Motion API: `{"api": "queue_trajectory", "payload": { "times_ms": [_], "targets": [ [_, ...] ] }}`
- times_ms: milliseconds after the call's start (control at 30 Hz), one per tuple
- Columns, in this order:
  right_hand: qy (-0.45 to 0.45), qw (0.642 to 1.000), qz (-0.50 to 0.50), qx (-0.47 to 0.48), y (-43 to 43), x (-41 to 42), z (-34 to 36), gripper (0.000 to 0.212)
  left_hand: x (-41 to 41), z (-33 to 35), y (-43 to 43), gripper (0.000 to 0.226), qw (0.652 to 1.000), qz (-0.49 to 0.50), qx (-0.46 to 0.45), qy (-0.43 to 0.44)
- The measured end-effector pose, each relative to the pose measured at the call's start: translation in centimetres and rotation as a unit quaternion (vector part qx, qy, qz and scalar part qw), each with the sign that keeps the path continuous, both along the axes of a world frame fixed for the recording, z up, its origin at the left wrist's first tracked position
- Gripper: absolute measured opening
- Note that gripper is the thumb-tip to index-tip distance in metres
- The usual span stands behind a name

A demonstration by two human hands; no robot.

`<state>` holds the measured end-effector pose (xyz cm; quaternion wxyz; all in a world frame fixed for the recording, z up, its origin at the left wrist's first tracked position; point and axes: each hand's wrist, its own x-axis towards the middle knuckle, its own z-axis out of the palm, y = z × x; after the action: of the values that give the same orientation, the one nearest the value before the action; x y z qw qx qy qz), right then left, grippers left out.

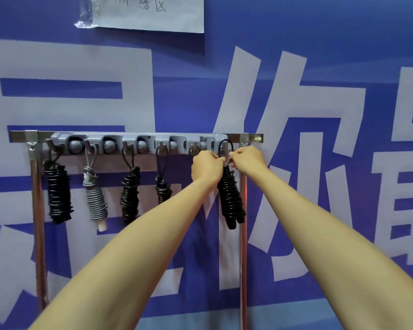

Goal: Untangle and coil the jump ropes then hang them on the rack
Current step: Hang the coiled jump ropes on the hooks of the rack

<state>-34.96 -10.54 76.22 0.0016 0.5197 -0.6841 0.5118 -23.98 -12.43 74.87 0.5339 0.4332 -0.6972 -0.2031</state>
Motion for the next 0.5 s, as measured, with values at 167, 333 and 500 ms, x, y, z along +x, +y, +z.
{"api": "queue_trajectory", "payload": {
  "times_ms": [167, 333, 500],
  "targets": [
    [0.014, 1.0, -0.002, 0.021, -1.0, 0.3, 0.0, 0.024, 0.5, -0.5, -0.7, 0.021, 1.0, 0.009, 0.0, -0.013],
    [0.039, 0.999, -0.012, 0.034, -0.7, 0.7, -1.5, 0.026, 1.0, -2.2, -0.5, 0.035, 0.996, -0.006, -0.048, -0.077],
    [0.135, 0.99, -0.043, 0.023, 2.1, 1.1, -3.4, 0.044, 2.8, -3.7, 0.3, 0.041, 0.992, -0.008, -0.109, -0.057]
  ]
}}
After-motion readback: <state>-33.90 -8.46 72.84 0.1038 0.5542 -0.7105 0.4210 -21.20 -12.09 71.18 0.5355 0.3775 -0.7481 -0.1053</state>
